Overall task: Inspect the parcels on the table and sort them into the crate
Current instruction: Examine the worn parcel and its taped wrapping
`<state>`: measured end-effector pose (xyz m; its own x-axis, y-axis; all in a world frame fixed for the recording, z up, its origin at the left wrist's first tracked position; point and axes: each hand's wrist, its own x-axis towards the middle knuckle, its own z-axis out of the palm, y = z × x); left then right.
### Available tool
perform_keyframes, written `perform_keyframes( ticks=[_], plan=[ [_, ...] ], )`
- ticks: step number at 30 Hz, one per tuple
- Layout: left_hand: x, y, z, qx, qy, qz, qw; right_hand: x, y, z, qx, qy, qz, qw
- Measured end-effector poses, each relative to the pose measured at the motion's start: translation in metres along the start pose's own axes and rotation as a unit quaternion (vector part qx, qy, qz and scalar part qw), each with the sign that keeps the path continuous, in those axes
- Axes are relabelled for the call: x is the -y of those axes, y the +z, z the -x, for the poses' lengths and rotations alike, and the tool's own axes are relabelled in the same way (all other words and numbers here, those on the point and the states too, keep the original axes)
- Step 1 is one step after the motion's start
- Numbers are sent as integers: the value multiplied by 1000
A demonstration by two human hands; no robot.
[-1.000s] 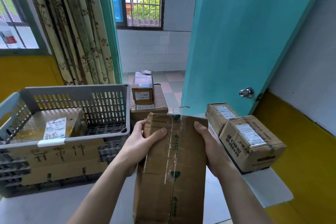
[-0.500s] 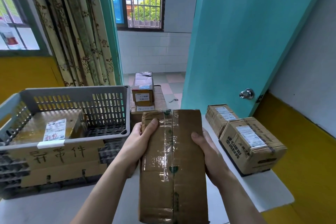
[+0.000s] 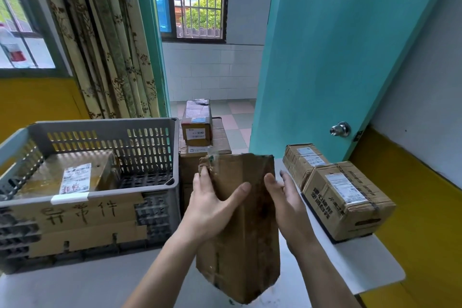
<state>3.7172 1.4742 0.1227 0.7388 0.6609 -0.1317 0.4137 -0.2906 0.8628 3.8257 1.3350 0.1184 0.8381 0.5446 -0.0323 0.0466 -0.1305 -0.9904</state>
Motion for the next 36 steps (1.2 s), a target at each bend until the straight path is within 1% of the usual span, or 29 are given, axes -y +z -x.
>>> perform_keyframes(
  ticks=[3, 4, 6, 9, 12, 14, 17, 20, 21, 23, 25, 28, 30, 34, 36],
  plan=[
    [7, -5, -5, 30, -24, 93, 995, 0, 1, -3, -28, 2, 32, 999],
    [7, -6, -5, 41, -25, 126, 991, 0, 0, -4, -33, 5, 25, 999],
    [5, -8, -3, 56, -23, 173, 983, -2, 0, -5, -12, 27, -15, 999],
    [7, -8, -5, 54, -31, 183, 981, -3, 3, -2, 28, 56, -57, 996],
    [7, -9, -5, 36, -47, 198, 978, -3, 8, 2, 17, 40, -23, 999],
    [6, -10, -4, 41, -45, 207, 976, 0, 10, 4, 1, 23, 7, 1000],
    [10, -13, 1, 77, -8, 216, 973, 6, 10, 2, -23, 23, 10, 999],
    [12, -16, 6, 137, 13, 171, 976, 9, 9, -3, -36, 46, -29, 998],
    [12, -16, 6, 147, 16, 162, 976, 9, 9, -4, -38, 51, -37, 997],
    [12, -17, 4, 136, 21, 177, 975, 8, 10, -4, -18, 69, -61, 996],
    [14, -20, 2, 102, 16, 210, 972, 5, 13, -1, 27, 88, -84, 992],
    [19, -21, -1, 64, 9, 270, 961, 2, 12, 5, 67, 75, -79, 992],
    [19, -19, -1, 59, 1, 290, 955, 2, 9, 7, 62, 57, -67, 994],
    [19, -12, 3, 85, 7, 311, 947, 9, 4, 5, 40, 30, -24, 998],
    [19, -7, 7, 67, 24, 300, 951, 11, -1, 3, 25, 29, -40, 998]
  ],
)
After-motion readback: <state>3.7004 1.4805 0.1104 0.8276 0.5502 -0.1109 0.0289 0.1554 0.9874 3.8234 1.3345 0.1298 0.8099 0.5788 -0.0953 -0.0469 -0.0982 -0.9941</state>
